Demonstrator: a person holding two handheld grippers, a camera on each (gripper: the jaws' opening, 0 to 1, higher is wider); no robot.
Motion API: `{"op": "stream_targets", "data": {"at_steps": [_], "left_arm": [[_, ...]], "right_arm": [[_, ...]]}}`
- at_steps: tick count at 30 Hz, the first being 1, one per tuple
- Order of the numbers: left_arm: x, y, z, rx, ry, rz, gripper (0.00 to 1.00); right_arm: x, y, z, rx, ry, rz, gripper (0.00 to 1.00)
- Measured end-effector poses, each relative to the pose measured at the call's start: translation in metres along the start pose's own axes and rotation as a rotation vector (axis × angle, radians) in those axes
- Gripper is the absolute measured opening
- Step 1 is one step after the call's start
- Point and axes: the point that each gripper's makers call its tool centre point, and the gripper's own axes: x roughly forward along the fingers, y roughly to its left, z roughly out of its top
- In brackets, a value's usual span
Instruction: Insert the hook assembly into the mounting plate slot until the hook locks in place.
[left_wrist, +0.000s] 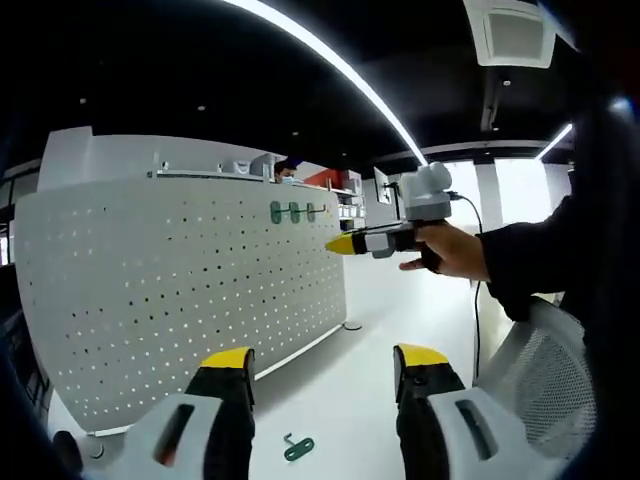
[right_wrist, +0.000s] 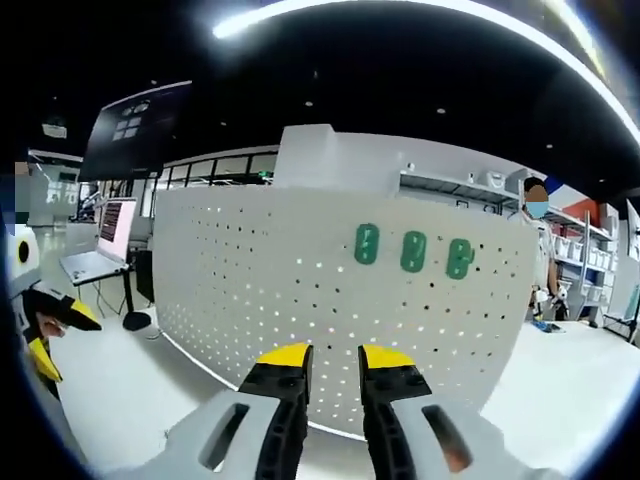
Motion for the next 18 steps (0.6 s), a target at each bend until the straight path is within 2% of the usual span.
{"op": "stream_targets", "data": {"at_steps": [5, 18], "left_arm": [[-0.001, -0.001, 0.002, -0.001, -0.006, -0.002, 0.58], [0.000, -0.003, 0.001, -0.002, -0.005, -0.015, 0.57]], "right_arm": [[0.002, 0.028, -0.019, 0.007, 0.042, 0.065, 0.16], [0.006, 0.081, -0.053, 0.000, 0.113, 0.191, 0.16]]}}
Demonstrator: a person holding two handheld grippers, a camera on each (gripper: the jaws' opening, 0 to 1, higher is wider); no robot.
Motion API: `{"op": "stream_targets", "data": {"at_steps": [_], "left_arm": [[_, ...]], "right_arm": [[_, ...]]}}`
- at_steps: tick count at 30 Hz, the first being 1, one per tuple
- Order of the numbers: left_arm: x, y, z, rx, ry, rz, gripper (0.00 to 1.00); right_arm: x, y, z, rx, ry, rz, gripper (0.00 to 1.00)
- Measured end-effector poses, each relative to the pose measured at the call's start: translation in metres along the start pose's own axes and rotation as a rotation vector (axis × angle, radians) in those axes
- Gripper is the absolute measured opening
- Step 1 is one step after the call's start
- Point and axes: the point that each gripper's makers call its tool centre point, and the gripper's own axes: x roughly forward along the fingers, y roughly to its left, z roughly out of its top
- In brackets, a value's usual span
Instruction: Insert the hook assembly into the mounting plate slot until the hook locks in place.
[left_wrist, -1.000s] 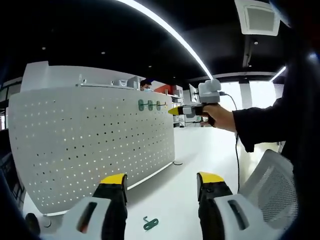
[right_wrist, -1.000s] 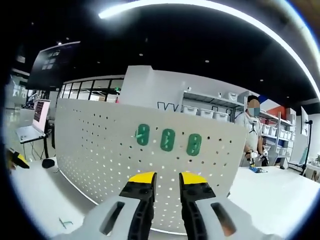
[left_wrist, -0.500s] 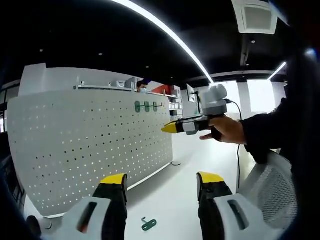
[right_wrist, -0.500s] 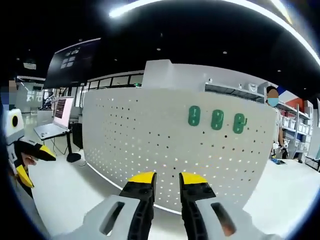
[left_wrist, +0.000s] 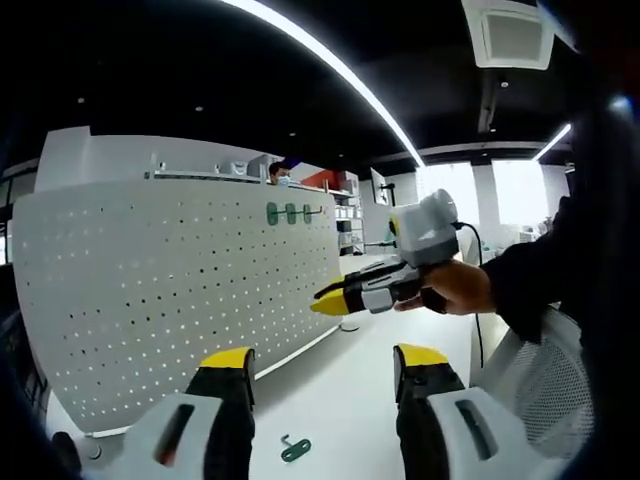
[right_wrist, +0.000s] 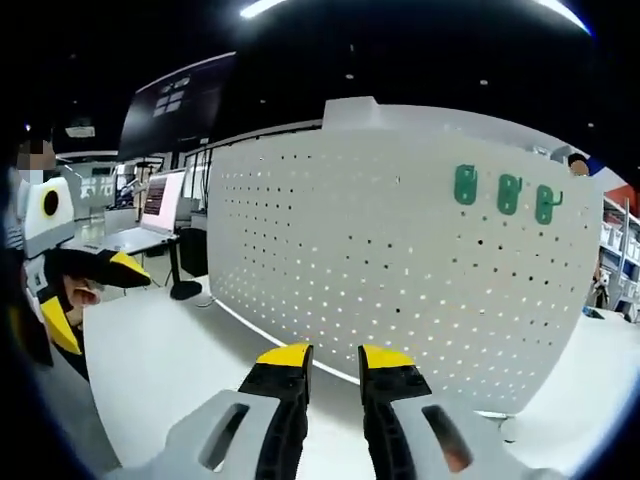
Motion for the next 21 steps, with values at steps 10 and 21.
{"op": "stream_targets", "data": {"at_steps": [10, 21], "left_arm": [[0.001, 0.001, -0.002, -0.005, 0.003, -0.008, 0.57], [0.002, 0.002, -0.004, -0.010, 0.010, -0.010, 0.57]], "right_arm": [[0.006, 0.022, -0.029, 0.037, 0.053, 0.068, 0.16], [0.011, 0.053, -0.048, 0.002, 0.102, 0.161, 0.16]]}}
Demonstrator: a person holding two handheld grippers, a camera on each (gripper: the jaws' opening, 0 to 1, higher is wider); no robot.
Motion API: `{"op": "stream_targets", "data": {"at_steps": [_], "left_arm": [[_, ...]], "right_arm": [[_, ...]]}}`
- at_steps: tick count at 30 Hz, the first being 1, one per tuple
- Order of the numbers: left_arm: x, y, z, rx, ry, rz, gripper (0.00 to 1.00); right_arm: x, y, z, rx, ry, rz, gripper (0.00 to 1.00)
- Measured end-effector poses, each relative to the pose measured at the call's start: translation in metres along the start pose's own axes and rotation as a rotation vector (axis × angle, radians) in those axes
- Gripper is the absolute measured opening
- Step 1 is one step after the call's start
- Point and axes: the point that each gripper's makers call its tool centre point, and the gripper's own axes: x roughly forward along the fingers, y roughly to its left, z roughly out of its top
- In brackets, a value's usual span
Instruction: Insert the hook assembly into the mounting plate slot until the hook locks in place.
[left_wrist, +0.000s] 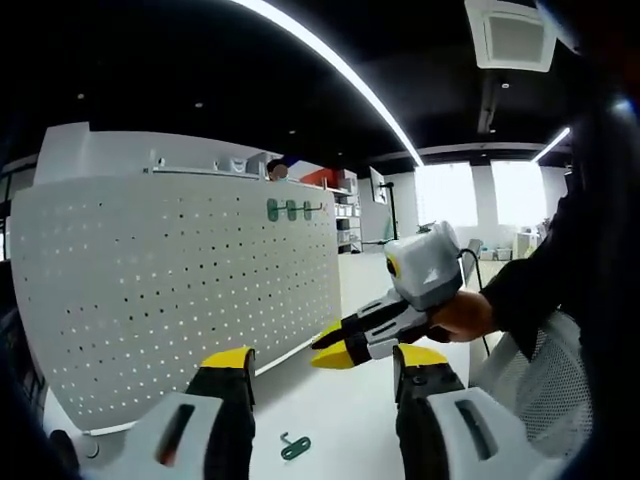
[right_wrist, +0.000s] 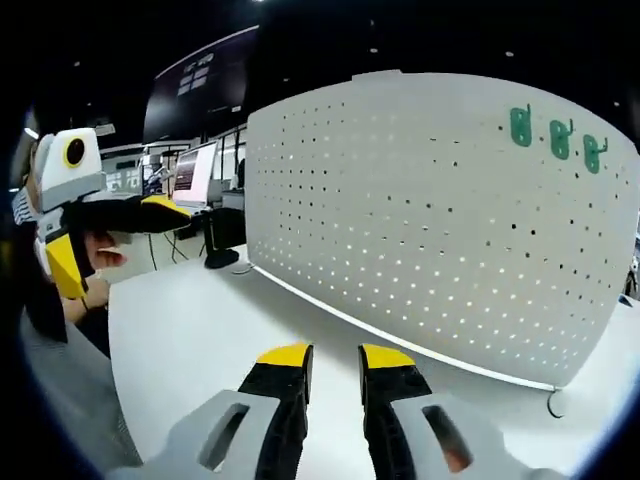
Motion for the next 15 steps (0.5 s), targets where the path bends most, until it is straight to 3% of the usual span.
{"op": "stream_targets", "data": {"at_steps": [15], "left_arm": [[-0.001, 0.003, -0.001, -0.003, 0.003, 0.005, 0.56]], "right_arm": [[0.015, 0.025, -0.019, -0.043, 0.055, 0.092, 0.16]]}}
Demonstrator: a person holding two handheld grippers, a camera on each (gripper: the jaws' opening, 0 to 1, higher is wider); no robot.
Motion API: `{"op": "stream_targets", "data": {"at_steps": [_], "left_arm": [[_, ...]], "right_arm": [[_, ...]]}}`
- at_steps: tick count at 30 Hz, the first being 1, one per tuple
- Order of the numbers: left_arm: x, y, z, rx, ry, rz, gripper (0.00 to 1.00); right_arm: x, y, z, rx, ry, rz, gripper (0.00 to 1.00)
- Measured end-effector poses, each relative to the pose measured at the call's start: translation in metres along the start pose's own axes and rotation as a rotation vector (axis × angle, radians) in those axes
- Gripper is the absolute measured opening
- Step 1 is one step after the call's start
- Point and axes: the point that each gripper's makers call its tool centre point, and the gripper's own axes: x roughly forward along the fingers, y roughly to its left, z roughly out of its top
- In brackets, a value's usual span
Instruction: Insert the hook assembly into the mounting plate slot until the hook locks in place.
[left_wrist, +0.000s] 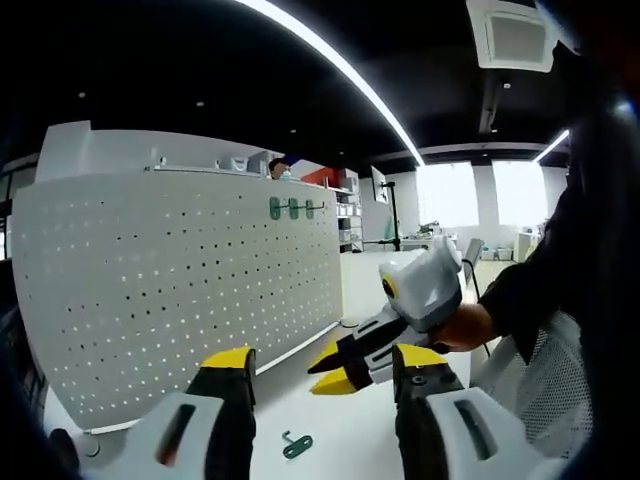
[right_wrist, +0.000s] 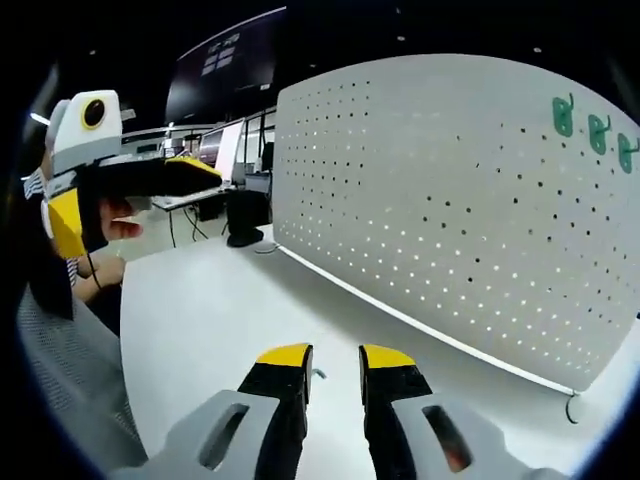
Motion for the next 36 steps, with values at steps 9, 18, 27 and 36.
{"op": "stream_targets", "data": {"at_steps": [9, 18, 27, 36], "left_arm": [[0.000, -0.002, 0.001, 0.005, 0.002, -0.002, 0.56], [-0.003, -0.008, 0.005, 0.005, 0.009, -0.015, 0.56], [-0.018, -0.004, 0.002, -0.011, 0.030, 0.012, 0.54], [-0.020, -0.001, -0.006, -0.034, 0.041, 0.026, 0.54]], "right_arm": [[0.013, 0.018, -0.019, -0.039, 0.058, 0.085, 0.16], [0.030, 0.029, -0.039, -0.072, 0.122, 0.155, 0.11], [0.042, 0.037, -0.049, -0.094, 0.155, 0.209, 0.10], [0.054, 0.041, -0.053, -0.102, 0.180, 0.246, 0.10]]}}
